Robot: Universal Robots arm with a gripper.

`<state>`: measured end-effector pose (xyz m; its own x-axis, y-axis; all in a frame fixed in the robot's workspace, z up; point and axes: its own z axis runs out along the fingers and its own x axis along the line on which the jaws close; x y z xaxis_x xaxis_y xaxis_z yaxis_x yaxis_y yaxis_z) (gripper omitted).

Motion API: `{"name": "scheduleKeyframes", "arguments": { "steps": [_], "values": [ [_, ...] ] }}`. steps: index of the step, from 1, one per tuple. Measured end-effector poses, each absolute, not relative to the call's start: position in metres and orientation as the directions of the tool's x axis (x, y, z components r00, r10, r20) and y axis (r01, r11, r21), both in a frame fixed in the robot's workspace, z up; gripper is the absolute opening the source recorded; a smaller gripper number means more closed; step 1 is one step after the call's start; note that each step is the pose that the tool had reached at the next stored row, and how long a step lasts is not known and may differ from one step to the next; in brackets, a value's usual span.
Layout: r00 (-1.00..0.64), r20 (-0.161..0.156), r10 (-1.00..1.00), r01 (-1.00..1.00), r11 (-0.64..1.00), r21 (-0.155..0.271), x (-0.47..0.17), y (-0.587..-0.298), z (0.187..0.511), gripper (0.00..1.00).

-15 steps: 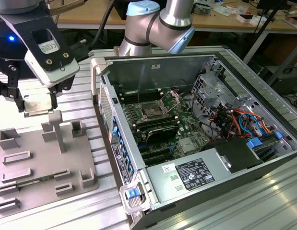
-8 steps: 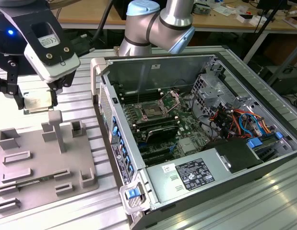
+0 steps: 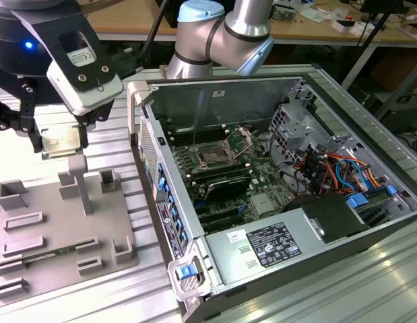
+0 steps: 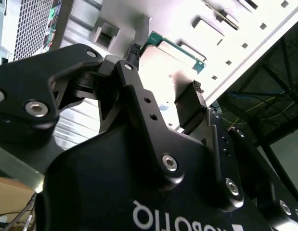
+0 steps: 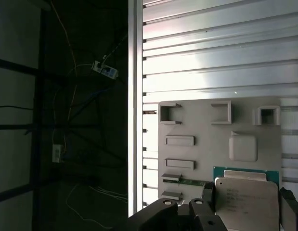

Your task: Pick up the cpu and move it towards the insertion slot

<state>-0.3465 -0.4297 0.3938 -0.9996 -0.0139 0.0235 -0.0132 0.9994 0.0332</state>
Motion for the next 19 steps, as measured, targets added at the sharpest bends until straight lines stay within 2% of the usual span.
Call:
{"name": "scheduleKeyframes", "arguments": {
  "steps": [19],
  "values": [
    [-1.0,0.023,-0.014,-0.013,0.999,0.033,-0.321,-0.43,0.394,0.55]
  ]
}}
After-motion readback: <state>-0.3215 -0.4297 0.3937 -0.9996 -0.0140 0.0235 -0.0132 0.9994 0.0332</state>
